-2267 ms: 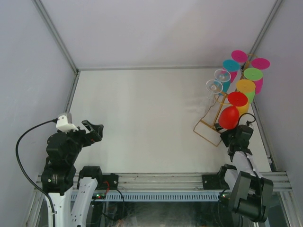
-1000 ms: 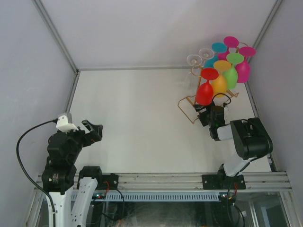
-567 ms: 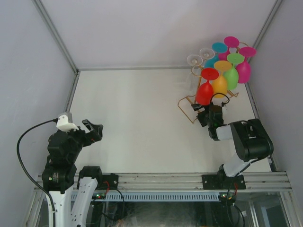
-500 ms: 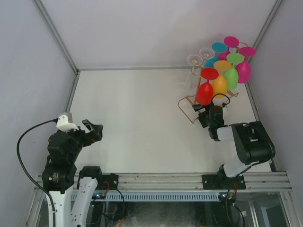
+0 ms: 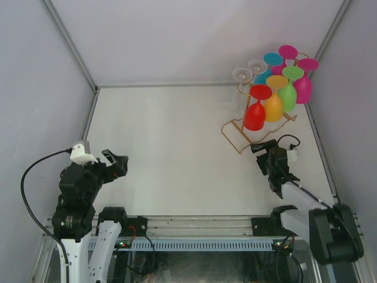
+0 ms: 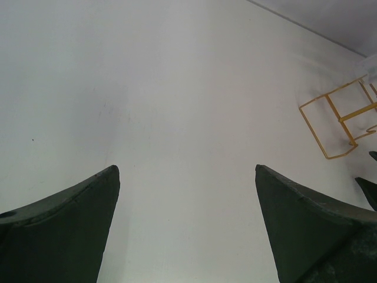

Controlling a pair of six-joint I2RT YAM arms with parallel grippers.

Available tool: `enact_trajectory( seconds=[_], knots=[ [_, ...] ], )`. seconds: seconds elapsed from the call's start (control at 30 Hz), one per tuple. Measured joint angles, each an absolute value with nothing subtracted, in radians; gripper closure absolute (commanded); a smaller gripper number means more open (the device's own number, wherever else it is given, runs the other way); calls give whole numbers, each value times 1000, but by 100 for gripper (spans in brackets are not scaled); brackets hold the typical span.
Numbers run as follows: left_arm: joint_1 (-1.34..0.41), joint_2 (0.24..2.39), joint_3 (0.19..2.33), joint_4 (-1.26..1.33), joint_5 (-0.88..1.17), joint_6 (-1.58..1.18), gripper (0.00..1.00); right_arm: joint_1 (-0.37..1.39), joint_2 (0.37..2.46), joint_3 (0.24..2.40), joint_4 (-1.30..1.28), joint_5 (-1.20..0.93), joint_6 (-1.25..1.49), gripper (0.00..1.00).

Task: Take the wine glass off the wine glass rack
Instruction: Adjust the wine rack at the center of the board.

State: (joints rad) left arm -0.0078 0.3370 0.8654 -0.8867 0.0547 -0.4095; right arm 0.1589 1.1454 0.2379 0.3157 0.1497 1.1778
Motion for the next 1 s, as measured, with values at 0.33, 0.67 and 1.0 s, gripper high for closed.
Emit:
enact_trajectory(
  seconds=[0.33,0.67,1.0],
  knots=[
    [-8,334,865,-885,60,-431,0,107,515,346,-247,287,1123,10],
    [-8,334,865,-883,56,-438,0,-14,410,732,-516,205,962,11],
    [-8,320,865,-885,6,-464,0,-40,550,1051,-577,3,871,18]
  ],
)
